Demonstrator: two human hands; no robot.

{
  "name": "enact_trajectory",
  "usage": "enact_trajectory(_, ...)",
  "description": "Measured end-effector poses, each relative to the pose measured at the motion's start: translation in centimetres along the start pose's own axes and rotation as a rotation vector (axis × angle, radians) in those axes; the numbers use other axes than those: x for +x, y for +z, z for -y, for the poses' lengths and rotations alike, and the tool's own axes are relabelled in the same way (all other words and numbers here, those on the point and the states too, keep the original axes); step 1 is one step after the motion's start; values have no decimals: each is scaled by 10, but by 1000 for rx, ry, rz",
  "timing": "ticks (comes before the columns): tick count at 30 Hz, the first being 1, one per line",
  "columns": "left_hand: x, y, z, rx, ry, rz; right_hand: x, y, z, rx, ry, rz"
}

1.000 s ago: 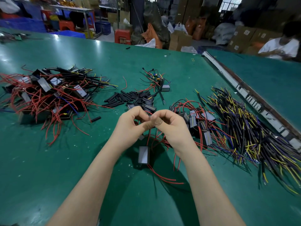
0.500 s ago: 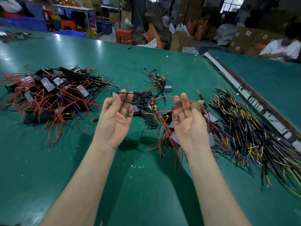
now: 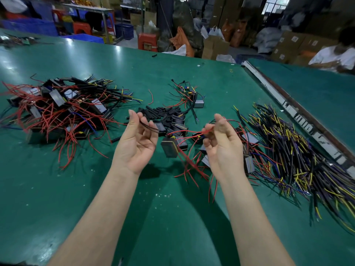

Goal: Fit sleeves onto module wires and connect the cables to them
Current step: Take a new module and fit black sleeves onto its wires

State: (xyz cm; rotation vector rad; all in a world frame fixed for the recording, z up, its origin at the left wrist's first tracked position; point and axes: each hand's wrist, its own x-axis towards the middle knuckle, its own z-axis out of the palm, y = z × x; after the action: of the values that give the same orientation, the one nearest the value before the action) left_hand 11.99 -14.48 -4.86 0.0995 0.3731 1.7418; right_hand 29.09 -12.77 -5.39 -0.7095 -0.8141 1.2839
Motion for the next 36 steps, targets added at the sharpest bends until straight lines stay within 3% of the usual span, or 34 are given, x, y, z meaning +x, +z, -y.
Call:
enact_trajectory(3,-2,1,5,178,-47,77,-6,3,-7,-234,-72,49)
enact_trajectory(7,-8,-6,32,980,-4,298,-12,10,-13,-303,-85,75)
enact_trajectory(11,-11,-10,35,1240,143,410,-14,11,-15,-256,-66,64)
enact_trajectory(23,-20,-4,36,1311,129,416,-10,16,-13,134,216,-163)
enact_trajectory(29,-19,-5,45,1320,72,406,-8,20,-16,200,262,-324)
enact_trajectory(36,-14,-9,39,1223,40,313,-5,12,-10,42,349,-58)
